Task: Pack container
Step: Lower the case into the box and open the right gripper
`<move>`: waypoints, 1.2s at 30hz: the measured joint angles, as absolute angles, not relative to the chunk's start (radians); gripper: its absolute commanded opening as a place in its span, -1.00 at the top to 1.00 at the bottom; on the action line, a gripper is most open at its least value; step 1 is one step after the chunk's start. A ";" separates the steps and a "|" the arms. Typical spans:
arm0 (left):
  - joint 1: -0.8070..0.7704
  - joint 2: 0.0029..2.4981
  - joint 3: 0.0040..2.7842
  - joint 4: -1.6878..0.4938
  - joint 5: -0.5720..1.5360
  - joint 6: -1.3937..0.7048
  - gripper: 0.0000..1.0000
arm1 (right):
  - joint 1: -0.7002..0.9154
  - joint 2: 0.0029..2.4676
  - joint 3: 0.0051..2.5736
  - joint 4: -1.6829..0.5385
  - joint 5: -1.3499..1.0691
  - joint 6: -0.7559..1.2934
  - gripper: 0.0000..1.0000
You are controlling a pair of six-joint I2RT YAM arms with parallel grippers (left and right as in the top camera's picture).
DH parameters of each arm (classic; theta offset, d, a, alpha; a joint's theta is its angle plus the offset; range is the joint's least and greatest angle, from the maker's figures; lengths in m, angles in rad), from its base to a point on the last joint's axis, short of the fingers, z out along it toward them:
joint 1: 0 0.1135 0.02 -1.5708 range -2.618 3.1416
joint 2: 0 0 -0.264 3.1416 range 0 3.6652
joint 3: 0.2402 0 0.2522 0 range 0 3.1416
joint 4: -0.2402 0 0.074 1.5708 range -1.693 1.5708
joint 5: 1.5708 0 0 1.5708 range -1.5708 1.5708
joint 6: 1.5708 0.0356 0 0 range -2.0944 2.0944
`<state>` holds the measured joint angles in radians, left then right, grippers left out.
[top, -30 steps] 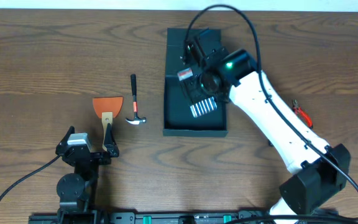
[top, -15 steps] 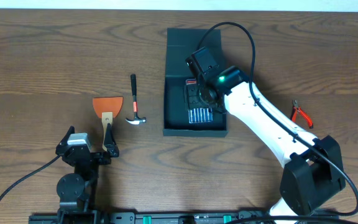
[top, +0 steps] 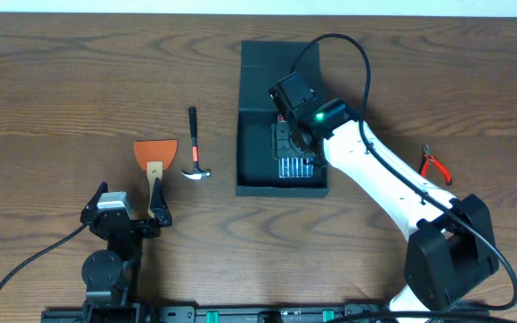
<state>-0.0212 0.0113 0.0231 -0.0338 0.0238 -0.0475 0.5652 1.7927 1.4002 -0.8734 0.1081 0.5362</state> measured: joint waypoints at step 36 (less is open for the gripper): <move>-0.021 0.011 0.023 -0.034 0.024 -0.047 -0.97 | 0.565 2.033 1.391 -0.826 0.113 0.545 -0.10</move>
